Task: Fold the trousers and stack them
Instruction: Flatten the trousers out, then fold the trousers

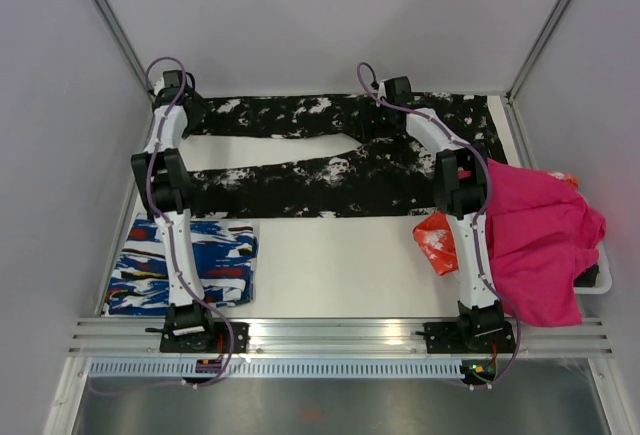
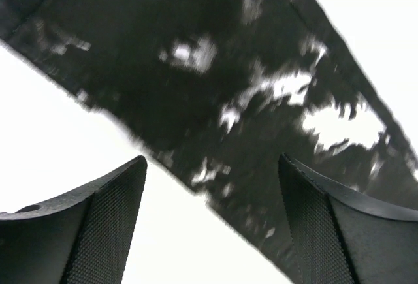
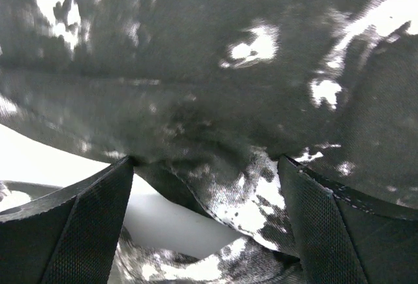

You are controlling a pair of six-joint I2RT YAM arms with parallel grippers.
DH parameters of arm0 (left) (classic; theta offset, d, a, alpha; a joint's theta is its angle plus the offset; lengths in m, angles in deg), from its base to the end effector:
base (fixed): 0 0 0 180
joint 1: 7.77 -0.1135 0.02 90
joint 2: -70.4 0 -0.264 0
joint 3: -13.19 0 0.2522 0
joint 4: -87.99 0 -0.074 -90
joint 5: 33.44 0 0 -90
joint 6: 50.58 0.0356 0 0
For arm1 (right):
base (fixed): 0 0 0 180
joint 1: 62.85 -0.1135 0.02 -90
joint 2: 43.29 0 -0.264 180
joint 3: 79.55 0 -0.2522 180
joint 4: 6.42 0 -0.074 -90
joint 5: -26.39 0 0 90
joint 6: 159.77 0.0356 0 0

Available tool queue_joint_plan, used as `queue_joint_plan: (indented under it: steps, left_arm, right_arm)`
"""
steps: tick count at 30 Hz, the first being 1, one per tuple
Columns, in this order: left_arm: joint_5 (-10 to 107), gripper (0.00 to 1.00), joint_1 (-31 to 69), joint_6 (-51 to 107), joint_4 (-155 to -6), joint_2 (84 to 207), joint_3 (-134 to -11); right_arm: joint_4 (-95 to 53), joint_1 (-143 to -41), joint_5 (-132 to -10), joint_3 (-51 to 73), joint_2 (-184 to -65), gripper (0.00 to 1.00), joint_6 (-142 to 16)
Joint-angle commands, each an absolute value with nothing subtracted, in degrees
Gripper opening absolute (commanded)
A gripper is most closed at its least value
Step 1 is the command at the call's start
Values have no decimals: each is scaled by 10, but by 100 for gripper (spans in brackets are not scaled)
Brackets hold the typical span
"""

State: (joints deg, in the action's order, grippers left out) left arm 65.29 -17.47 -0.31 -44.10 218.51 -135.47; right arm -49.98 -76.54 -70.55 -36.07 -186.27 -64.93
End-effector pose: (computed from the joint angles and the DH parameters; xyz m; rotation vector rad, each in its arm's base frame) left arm 0.5612 0.1014 0.1751 -1.0616 2.1367 -0.0653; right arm 0.5349 0.1347 0.1603 -0.2435 2.4448 0.2909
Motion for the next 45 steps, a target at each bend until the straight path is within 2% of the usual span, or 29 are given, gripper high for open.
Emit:
queue_joint_plan:
  steps: [1, 4, 7, 15, 20, 24, 26, 32, 36, 40, 45]
  left_arm:
    - [649, 87, -177, 47, -432, 2086, -1313]
    - [660, 89, -180, 67, -428, 2010, -1237]
    - [665, 91, -186, 68, -417, 1944, -1175]
    - [643, 94, -195, -11, -402, 1804, -1036]
    - [640, 94, -196, -79, -404, 1685, -866]
    - [675, 94, -198, -175, -396, 1600, -711]
    - [692, 94, -206, -202, -394, 1566, -674]
    - [691, 90, -215, -234, -410, 1550, -596]
    - [686, 84, -216, -222, -505, 1563, -553]
    - [697, 79, -216, -213, -528, 1628, -581]
    - [709, 78, -216, -232, -501, 1656, -584]
  right_arm:
    - [-565, -770, -715, -341, -1865, 98, -747]
    - [-551, -771, -710, -249, -1804, 98, -790]
    - [-551, -771, -711, -210, -1757, 98, -811]
    - [-499, -768, -729, -305, -1656, 98, -689]
    - [-512, -746, -708, -307, -1620, 98, -611]
    - [-506, -719, -712, -219, -1583, 98, -561]
    - [-492, -705, -713, -164, -1556, 98, -536]
    - [-469, -686, -704, -68, -1507, 98, -525]
    - [-477, -679, -697, -36, -1494, 98, -532]
    - [-473, -658, -688, -5, -1481, 98, -517]
    - [-477, -633, -680, 8, -1470, 98, -503]
